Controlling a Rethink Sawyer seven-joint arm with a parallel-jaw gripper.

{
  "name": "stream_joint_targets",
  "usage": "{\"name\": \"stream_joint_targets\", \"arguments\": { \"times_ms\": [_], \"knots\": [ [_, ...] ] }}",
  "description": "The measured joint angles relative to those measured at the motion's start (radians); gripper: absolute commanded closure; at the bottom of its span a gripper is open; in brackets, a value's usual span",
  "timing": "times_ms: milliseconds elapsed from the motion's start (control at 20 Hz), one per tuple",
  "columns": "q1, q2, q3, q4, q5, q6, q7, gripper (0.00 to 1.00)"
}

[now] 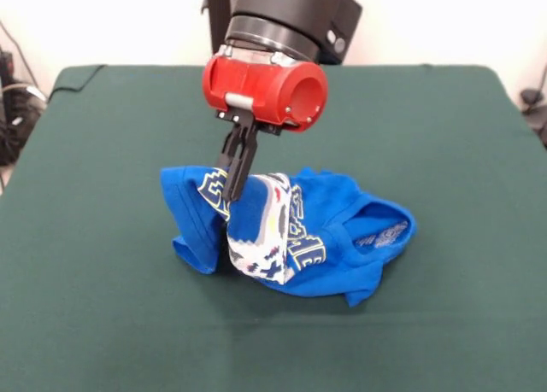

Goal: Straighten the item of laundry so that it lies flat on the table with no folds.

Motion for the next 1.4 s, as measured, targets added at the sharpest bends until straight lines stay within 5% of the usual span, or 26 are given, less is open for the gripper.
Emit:
{"name": "stream_joint_targets", "arguments": {
  "times_ms": [1000,1050,1400],
  "knots": [
    [-0.074,-0.074,0.000,-0.007,0.000,0.106,0.000,1.00],
    [-0.072,-0.074,0.000,-0.008,0.000,0.106,0.000,0.00],
    [-0.067,-0.074,0.000,-0.018,-0.004,0.106,0.000,0.00]
  ]
}}
